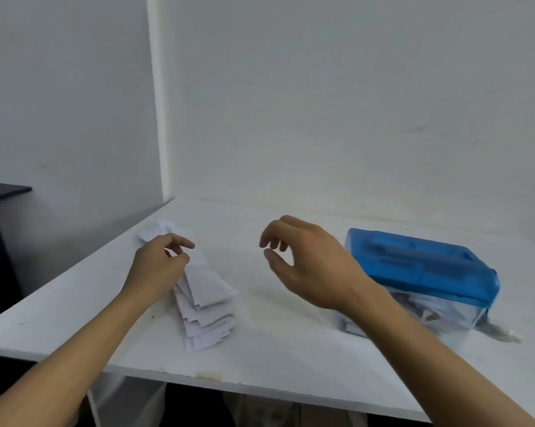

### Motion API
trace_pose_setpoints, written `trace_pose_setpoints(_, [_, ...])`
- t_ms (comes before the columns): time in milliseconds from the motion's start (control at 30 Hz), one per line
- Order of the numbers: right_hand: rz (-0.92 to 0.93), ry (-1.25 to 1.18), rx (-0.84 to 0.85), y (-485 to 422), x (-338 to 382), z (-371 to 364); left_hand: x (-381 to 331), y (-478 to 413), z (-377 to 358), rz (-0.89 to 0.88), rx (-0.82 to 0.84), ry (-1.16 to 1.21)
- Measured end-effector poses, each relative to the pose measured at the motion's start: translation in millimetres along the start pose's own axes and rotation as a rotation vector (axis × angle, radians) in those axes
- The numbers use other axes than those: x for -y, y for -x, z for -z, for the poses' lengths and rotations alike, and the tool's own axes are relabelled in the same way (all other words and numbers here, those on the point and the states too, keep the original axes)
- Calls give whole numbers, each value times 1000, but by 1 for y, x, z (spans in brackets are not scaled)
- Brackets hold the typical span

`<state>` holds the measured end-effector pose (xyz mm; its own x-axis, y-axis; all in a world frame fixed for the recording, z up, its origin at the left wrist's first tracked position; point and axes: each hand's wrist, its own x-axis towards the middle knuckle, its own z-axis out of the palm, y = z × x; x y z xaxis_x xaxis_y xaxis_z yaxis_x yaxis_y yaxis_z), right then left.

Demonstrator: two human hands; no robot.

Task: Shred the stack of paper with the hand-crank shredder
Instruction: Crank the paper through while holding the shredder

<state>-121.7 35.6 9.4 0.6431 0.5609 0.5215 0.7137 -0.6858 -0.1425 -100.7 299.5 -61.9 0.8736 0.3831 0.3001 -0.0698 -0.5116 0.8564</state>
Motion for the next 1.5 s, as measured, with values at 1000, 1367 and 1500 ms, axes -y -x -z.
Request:
trace_pose_setpoints(1000, [-718, -671, -80, -49, 19, -154, 40, 8, -16, -165, 62, -563])
trace_pose_setpoints(1367, [-688, -783, -48, -49, 19, -149, 41, -3, -1, 114, 210, 69])
trace_pose_setpoints(1500, [-684, -781, -40, -49, 19, -151, 41, -4, -2, 111, 165, 32])
